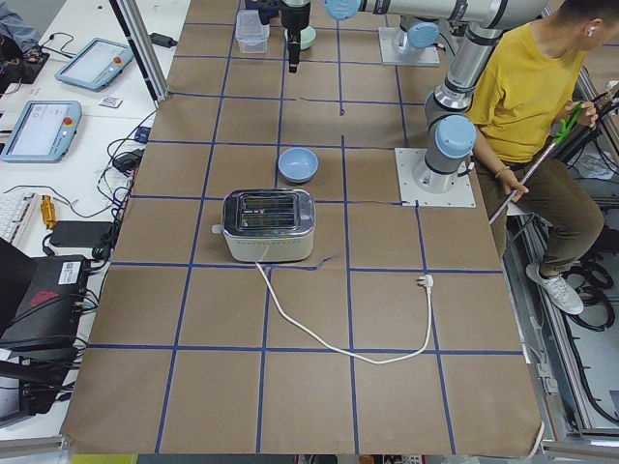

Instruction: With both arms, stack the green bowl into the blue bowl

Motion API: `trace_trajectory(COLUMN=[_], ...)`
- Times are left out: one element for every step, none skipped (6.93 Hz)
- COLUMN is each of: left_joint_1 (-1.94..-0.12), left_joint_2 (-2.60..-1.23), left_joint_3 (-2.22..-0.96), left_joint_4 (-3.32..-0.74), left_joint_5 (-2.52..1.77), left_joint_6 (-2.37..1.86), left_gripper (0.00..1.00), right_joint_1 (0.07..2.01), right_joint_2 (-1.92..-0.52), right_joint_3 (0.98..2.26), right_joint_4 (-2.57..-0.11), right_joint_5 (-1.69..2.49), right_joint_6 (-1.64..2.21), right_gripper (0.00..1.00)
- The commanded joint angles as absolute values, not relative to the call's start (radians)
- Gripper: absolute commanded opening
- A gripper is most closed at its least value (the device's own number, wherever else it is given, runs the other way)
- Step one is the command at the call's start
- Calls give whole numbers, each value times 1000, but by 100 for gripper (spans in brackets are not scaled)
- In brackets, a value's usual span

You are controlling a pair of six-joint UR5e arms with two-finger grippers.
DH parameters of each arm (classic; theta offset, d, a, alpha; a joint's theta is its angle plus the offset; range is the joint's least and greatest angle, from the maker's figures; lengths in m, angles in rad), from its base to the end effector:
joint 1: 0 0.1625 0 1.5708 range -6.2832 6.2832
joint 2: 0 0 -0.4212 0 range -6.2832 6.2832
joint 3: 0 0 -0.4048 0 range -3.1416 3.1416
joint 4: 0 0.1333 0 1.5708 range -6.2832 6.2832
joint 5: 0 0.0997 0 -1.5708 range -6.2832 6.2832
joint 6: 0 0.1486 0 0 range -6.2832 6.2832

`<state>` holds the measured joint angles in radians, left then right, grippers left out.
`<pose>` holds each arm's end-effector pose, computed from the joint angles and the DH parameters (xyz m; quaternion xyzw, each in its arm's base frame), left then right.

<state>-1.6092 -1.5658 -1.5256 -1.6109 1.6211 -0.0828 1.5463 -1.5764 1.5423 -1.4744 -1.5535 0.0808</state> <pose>-0.1451 -0.4982 0.4566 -0.0223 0.9994 -0.0066 0.0248 0.1238 -0.4956 0.4430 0.0529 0.9981 0.0314 0.0078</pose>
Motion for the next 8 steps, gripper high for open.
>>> trace_trajectory(left_joint_1=[-1609,-1611,-1609,-1606,-1606,-1605,-1605,-1605], left_joint_2=[-1571,-1572,-1571,-1571,-1571,-1569,-1568,-1568], left_joint_3=[-1505,-1503,-1503,-1505,-1506,-1509,-1506,-1506], left_joint_4=[-1632,-1632,-1632,-1632,-1632,-1631,-1631,-1631], left_joint_5=[1621,1620,1620,1620,1621,1620,1620,1620], left_joint_6=[-83,-83,-83,-83,-83,-83,-83,-83], left_gripper=[100,100,100,100,100,100,100,100], right_joint_1=[1545,1546,1546,1545,1546,1546,1546,1546], right_joint_2=[-1580,-1583,-1583,-1582,-1582,-1582,-1585,-1583], right_joint_3=[1542,1545,1539,1539,1543,1543,1534,1540], right_joint_4=[-1468,-1470,-1470,-1471,-1471,-1474,-1470,-1470], right_joint_5=[-1610,-1602,-1605,-1606,-1605,-1602,-1600,-1577], right_joint_6=[77,80,80,80,81,81,81,80], right_gripper=[100,100,100,100,100,100,100,100])
